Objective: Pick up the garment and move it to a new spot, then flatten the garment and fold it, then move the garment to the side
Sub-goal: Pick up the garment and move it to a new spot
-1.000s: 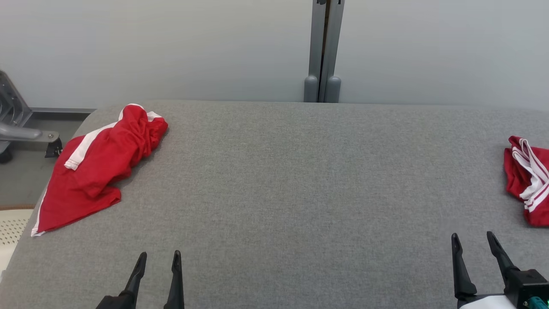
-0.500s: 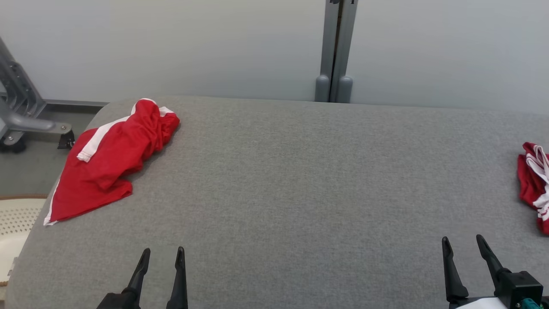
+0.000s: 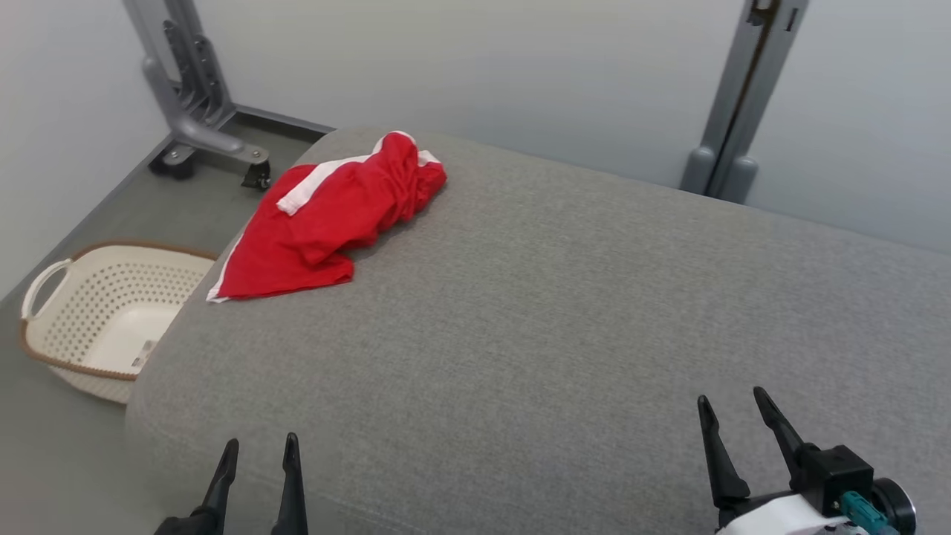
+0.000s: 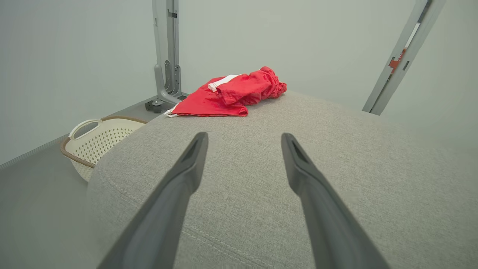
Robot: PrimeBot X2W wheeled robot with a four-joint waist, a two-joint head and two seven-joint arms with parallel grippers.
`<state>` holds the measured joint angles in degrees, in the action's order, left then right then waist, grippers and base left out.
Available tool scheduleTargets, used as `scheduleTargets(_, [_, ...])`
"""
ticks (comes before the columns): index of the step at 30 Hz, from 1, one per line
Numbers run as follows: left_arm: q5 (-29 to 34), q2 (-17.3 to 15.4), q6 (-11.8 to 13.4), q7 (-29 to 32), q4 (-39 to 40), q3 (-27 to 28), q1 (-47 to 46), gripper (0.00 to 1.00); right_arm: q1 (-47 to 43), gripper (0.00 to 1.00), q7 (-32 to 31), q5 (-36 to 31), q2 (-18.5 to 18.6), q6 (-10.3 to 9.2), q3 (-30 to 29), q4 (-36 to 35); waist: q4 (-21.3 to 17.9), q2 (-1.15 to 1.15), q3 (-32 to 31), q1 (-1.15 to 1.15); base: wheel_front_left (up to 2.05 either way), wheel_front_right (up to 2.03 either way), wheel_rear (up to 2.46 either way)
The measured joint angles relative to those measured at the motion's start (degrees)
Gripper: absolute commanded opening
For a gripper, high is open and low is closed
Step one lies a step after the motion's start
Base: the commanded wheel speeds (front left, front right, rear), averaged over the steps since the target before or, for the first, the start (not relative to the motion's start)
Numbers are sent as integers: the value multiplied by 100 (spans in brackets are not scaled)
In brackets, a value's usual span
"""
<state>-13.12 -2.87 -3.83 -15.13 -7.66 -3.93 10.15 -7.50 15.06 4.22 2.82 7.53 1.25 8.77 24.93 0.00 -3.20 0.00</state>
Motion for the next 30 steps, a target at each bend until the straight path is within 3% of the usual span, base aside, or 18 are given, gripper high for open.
scheduleTargets(4, [-104,0,23,0,4,-52,-4,100,120,100,0,-58,-4,0,98,88,274,0,93,0,0,0,0])
scheduleTargets(7, [-101,-2,-129,0,-175,-263,-260,100,168,100,0,-168,-8,0,26,55,378,0,230,0,0,0,0])
scheduleTargets(11, [-309,1,-305,0,-511,-478,-1410,100,514,100,0,-556,-9,0,-11,-71,476,0,522,0,0,0,0])
scheduleTargets(14, [-890,-22,-347,1,-1133,-716,-2437,100,982,100,0,-876,-12,0,-56,-149,526,0,820,0,0,0,0])
scheduleTargets(21, [-2579,-905,-357,3,-2176,-1961,-4935,100,2096,100,0,-1474,-15,0,27,-226,515,0,1738,0,0,0,0])
scheduleTargets(27, [-4128,-1415,-357,201,-2818,-2762,-6020,100,2555,100,0,-1628,-9,1,125,-356,270,0,2675,0,0,0,0])
scheduleTargets(30, [-4488,-1657,-361,241,-3099,-3136,-6370,100,2601,100,0,-1646,0,0,90,-478,52,0,3117,1,0,0,0])
